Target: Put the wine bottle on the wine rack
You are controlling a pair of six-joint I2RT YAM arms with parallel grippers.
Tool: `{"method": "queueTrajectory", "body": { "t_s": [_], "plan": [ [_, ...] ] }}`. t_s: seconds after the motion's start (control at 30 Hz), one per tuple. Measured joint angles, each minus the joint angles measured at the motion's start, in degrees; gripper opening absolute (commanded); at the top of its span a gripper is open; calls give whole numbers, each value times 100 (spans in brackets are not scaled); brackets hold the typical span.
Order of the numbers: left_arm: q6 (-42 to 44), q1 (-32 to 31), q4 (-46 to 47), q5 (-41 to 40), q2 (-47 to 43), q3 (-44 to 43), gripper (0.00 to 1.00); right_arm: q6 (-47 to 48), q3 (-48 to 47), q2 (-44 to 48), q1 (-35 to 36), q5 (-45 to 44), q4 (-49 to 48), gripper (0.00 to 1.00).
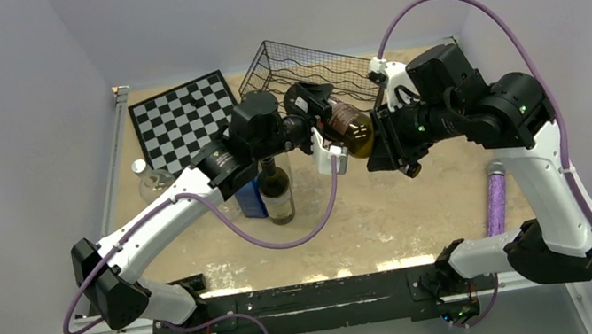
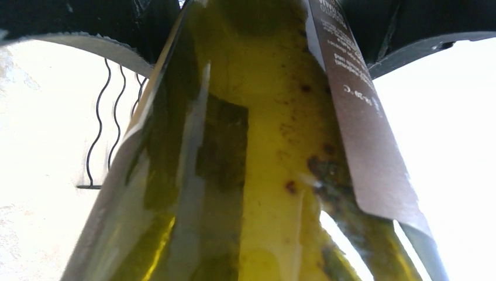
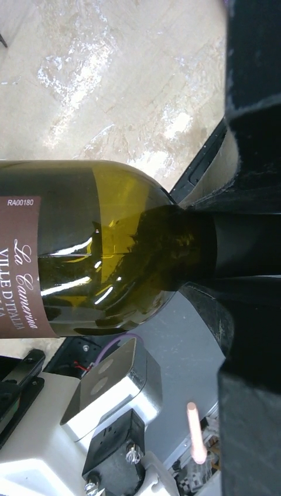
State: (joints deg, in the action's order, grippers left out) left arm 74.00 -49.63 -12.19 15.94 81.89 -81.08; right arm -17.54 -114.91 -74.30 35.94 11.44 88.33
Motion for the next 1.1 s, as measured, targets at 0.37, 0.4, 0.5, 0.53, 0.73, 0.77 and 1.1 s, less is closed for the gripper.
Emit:
{"method": "queueTrajectory", "body": {
  "t_s": [0.37, 0.4, 0.5, 0.53, 0.73, 0.77, 1.1],
  "plan": [
    [-195, -7, 1034, -177, 20, 313, 99, -144, -7, 68, 4, -396, -101, 0],
    [-197, -7, 1163, -199, 20, 343, 99, -168, -35, 68, 4, -459, -116, 0],
    [-181, -7, 1502, -273, 17, 407, 99, -304, -144, 68, 9, -763, -131, 0],
    [-173, -7, 1580, -278, 17, 415, 99, -350, -170, 74, 9, -909, -131, 0],
    [-87, -7, 2345, -354, -48, 660, 99, -671, -190, 96, -13, -1921, -138, 0],
    [-96, -7, 2450, -382, -55, 686, 99, -680, -186, 96, -13, -1961, -140, 0],
    [-1545, -7, 1971, -1303, -37, -195, 99, -723, 2216, 748, -33, -1912, -1451, 0]
  ]
}}
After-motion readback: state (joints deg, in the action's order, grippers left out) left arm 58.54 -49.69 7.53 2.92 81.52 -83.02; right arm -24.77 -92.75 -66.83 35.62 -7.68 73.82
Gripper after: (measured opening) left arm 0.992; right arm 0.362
